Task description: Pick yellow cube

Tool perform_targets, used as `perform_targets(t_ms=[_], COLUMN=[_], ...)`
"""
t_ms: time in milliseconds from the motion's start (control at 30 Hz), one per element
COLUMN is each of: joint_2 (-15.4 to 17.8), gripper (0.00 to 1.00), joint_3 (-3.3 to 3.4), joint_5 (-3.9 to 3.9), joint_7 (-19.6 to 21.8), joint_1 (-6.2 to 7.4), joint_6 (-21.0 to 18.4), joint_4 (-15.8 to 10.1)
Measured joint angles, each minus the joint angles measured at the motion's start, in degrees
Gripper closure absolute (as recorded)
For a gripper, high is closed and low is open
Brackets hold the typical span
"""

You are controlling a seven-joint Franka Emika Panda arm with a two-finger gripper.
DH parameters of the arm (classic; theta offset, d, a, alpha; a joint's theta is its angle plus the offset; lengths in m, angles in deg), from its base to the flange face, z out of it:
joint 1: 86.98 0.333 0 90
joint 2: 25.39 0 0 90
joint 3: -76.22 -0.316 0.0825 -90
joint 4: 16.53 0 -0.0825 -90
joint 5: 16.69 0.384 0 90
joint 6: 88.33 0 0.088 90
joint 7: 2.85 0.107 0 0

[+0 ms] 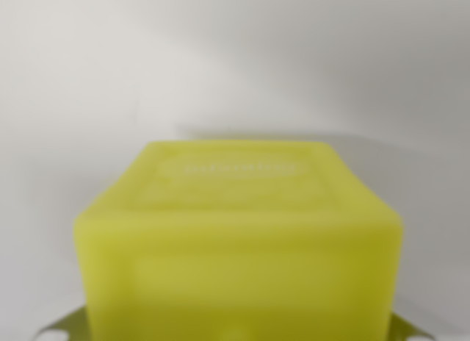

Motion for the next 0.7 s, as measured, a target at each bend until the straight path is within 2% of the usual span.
perform_targets(t_ms=[700], joint_2=[6.19], gripper=[1.00], joint_3=[0.00], joint_5=[-0.76], joint_7=[0.46], joint_1=[-0.07], joint_6=[-4.62], joint_4=[-1.53])
